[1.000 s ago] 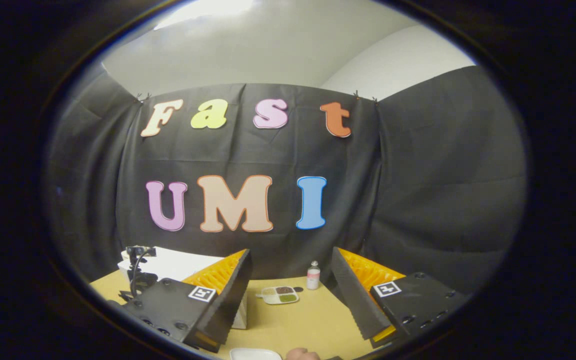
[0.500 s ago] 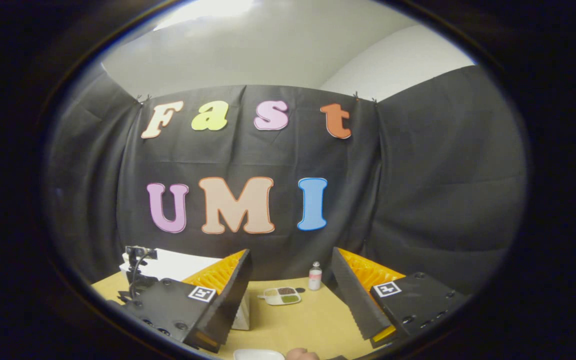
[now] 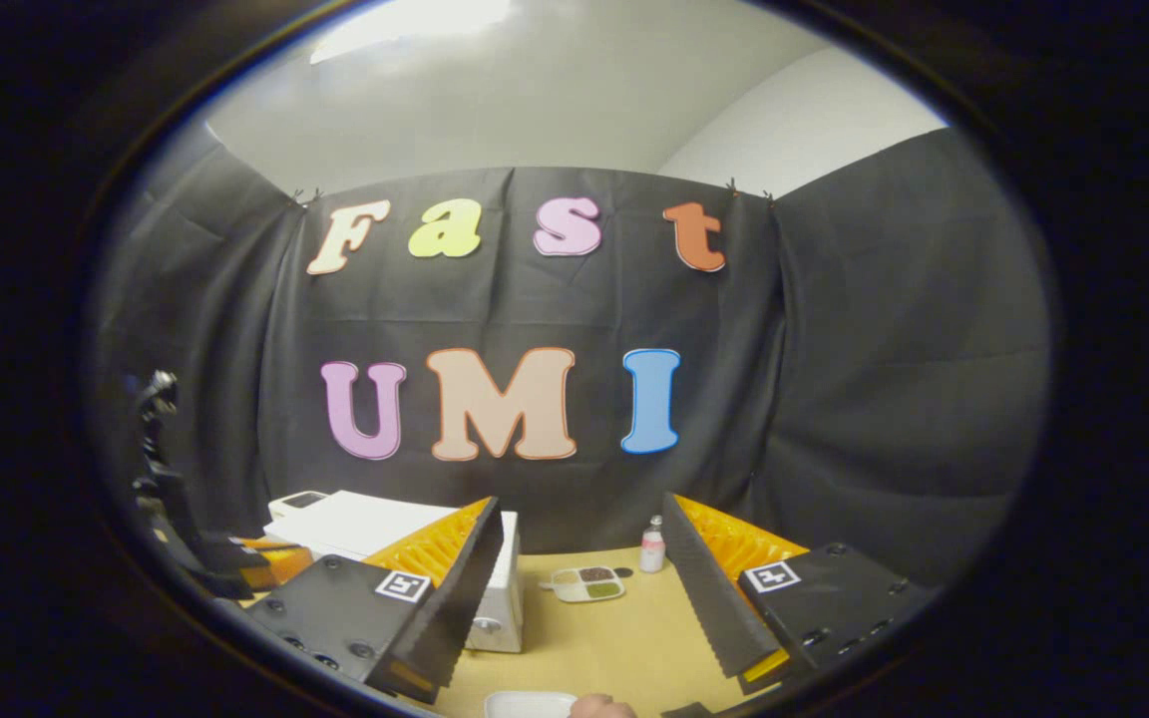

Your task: Open the microwave oven with the left hand, put the food in, and close the microwave oven.

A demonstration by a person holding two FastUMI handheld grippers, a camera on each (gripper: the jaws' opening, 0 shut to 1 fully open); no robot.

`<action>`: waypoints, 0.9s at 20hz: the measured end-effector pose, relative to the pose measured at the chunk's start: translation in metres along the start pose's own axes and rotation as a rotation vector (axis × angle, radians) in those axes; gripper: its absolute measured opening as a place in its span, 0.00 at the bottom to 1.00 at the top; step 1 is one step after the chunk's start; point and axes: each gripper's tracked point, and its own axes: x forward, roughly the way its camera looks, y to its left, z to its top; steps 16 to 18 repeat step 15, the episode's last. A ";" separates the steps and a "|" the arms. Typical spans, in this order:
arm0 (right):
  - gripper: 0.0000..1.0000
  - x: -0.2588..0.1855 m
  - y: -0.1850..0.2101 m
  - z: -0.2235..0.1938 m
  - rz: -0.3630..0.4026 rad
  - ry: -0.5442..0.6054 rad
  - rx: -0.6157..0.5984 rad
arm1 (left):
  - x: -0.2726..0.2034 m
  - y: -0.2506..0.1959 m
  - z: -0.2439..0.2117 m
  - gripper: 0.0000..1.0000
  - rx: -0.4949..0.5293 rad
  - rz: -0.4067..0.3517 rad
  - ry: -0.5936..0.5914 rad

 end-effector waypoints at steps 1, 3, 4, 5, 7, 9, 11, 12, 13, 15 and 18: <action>0.89 -0.002 0.004 0.000 0.010 0.002 0.002 | -0.013 0.001 0.015 0.23 0.012 0.002 -0.033; 0.88 -0.008 0.012 0.000 0.031 0.008 0.002 | -0.036 0.006 0.027 0.64 0.055 0.029 -0.054; 0.89 -0.011 0.014 0.001 0.041 0.008 0.001 | -0.049 0.012 0.035 0.88 0.085 0.055 -0.068; 0.89 -0.015 0.017 0.001 0.049 0.008 -0.002 | -0.059 0.015 0.043 1.00 0.112 0.077 -0.090; 0.88 -0.023 0.024 0.000 0.065 0.016 -0.005 | -0.078 0.014 0.060 0.96 0.111 0.105 -0.126; 0.89 -0.032 0.028 0.001 0.076 0.020 -0.003 | -0.094 0.013 0.066 0.96 0.069 0.116 -0.123; 0.88 -0.040 0.031 0.004 0.085 0.021 -0.015 | -0.103 0.016 0.072 0.96 0.028 0.129 -0.114; 0.88 -0.044 0.032 0.003 0.089 0.024 -0.020 | -0.109 0.019 0.079 0.96 0.016 0.137 -0.119; 0.88 -0.048 0.033 0.004 0.092 0.026 -0.022 | -0.116 0.021 0.087 0.96 0.009 0.145 -0.127; 0.88 -0.054 0.035 0.006 0.096 0.029 -0.016 | -0.129 0.023 0.098 0.96 0.005 0.150 -0.142; 0.88 -0.054 0.035 0.006 0.096 0.029 -0.016 | -0.129 0.023 0.098 0.96 0.005 0.150 -0.142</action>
